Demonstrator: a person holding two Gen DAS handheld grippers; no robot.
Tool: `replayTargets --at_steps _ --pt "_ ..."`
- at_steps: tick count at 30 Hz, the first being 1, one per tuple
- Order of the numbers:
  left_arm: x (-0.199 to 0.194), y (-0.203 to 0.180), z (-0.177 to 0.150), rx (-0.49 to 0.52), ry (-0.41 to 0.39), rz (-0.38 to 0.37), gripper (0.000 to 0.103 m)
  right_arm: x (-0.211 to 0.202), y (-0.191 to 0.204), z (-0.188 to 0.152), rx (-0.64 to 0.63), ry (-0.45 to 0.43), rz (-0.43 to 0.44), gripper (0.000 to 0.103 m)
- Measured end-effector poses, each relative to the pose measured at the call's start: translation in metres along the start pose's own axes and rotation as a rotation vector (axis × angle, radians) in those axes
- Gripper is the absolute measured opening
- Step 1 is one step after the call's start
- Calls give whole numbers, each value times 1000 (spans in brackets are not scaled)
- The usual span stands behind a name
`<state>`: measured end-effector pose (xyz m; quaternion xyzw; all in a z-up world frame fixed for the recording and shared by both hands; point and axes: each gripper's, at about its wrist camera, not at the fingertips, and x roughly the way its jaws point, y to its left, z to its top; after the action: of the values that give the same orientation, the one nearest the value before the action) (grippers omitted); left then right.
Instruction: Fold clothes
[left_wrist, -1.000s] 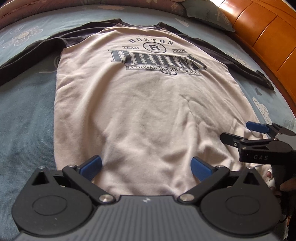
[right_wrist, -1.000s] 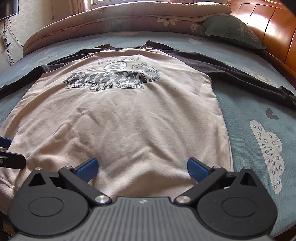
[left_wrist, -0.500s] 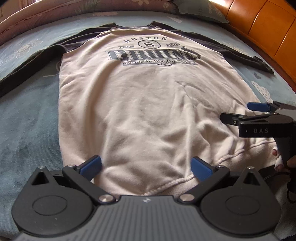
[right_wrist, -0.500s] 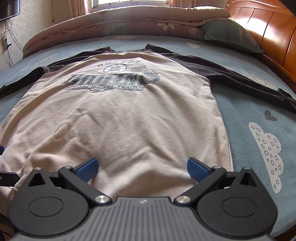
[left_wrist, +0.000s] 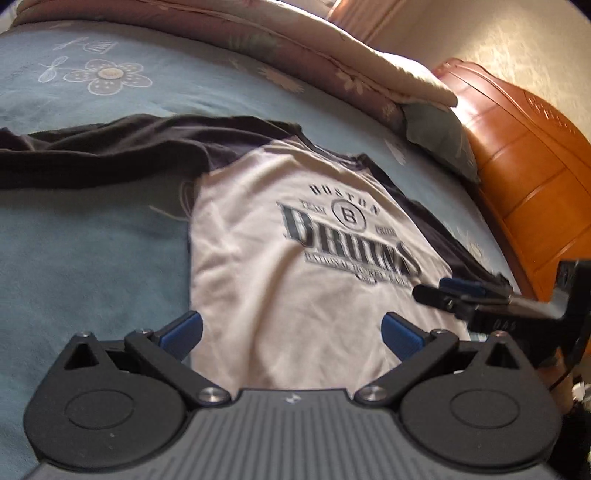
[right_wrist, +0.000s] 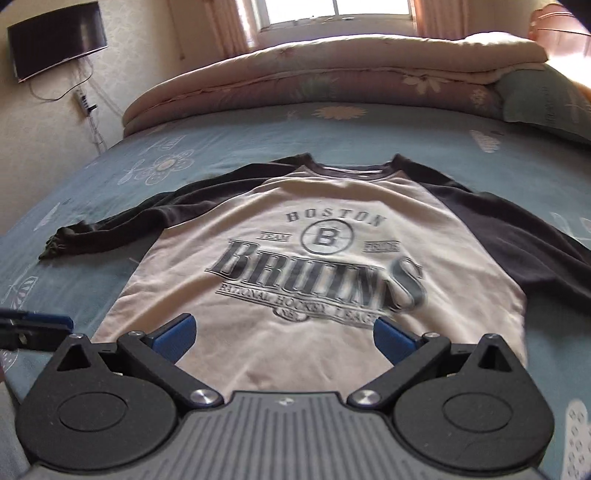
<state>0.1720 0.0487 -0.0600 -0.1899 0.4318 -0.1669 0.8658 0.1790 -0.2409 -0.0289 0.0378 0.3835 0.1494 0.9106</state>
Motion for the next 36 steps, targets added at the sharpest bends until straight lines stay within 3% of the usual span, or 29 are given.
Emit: replayTargets --at_steps 5,9,11,16,20,25,29,31,34,36 --pt "25 14 36 -56 -3 -52 102 51 2 -16 50 134 63 103" --pt "70 9 32 -75 74 -146 102 53 18 -25 -57 126 -21 103" --pt "87 13 22 -79 115 -128 101 54 20 -26 -72 126 -38 103" --pt "78 33 19 -122 85 -201 101 56 19 -22 -70 133 -52 103" --pt "52 43 46 -67 34 -144 99 57 20 -23 -81 133 -55 103" --pt "24 78 109 10 -59 -14 99 59 25 -25 -118 138 -78 103" --pt "20 124 147 -72 -99 68 95 62 25 -24 -118 131 -83 103" --pt "21 142 148 -138 -101 64 91 63 24 -24 -116 122 -85 103" --pt "23 159 144 -171 -115 88 83 64 25 -24 -128 115 -92 103" --pt "22 170 147 -190 -134 106 82 65 26 -26 -139 109 -98 103"
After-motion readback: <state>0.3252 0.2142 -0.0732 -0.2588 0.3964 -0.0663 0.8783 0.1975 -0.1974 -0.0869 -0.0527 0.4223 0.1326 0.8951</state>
